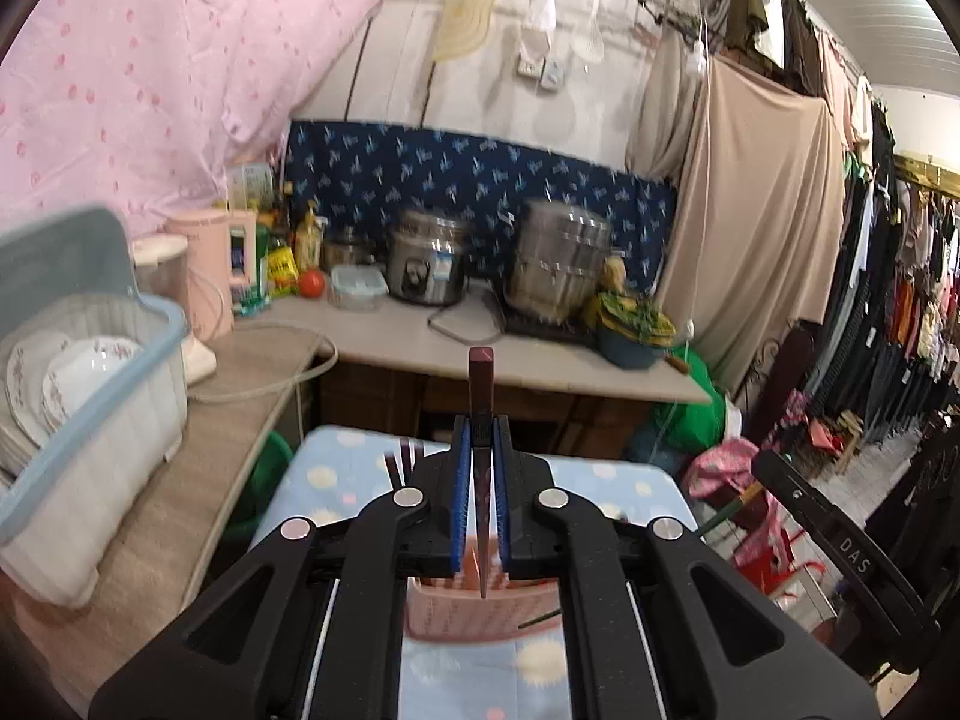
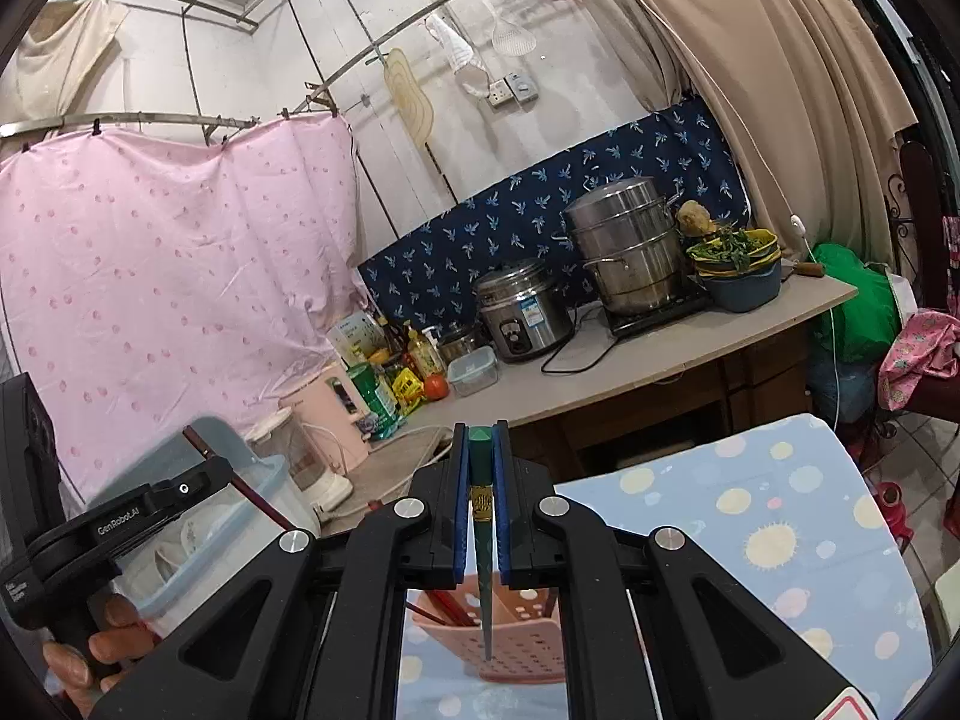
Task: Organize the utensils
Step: 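Lift both chopsticks up over the pink holder, then lower both chopsticks into the pink holder and open both tools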
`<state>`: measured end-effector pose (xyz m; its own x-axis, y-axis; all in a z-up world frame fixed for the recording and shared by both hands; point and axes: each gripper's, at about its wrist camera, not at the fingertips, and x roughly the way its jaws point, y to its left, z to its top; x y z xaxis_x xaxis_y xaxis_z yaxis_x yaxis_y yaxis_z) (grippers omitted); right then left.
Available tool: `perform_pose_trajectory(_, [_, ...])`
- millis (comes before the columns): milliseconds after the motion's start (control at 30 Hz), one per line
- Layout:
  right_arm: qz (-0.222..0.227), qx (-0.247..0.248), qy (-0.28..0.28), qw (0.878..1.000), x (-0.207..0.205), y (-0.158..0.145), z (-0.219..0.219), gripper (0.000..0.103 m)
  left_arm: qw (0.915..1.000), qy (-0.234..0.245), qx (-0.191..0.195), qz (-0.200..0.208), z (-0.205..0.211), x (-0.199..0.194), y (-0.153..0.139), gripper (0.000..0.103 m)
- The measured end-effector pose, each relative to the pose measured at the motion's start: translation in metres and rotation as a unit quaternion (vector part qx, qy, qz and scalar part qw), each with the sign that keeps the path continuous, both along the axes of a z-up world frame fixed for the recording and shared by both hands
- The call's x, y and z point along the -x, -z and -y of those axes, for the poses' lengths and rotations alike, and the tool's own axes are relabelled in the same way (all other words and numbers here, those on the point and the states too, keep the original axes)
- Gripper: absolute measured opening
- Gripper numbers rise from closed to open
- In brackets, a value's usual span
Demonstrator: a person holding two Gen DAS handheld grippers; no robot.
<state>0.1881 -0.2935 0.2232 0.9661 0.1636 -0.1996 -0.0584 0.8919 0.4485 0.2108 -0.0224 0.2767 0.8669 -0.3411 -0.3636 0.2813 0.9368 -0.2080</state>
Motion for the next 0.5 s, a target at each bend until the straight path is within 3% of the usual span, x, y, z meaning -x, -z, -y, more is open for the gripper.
perform_pose_trajectory(200, [0.000, -0.013, 0.016, 1.000, -0.032, -0.001, 0.005, 0.007, 0.9998, -0.014, 0.003, 0.015, 0.002, -0.027, -0.004, 0.007])
perform_pose_trajectory(500, [-0.069, 0.004, 0.007, 0.998, -0.063, 0.049, -0.006, 0.007, 0.9994, -0.011, -0.018, -0.027, 0.012, -0.053, 0.038, 0.007])
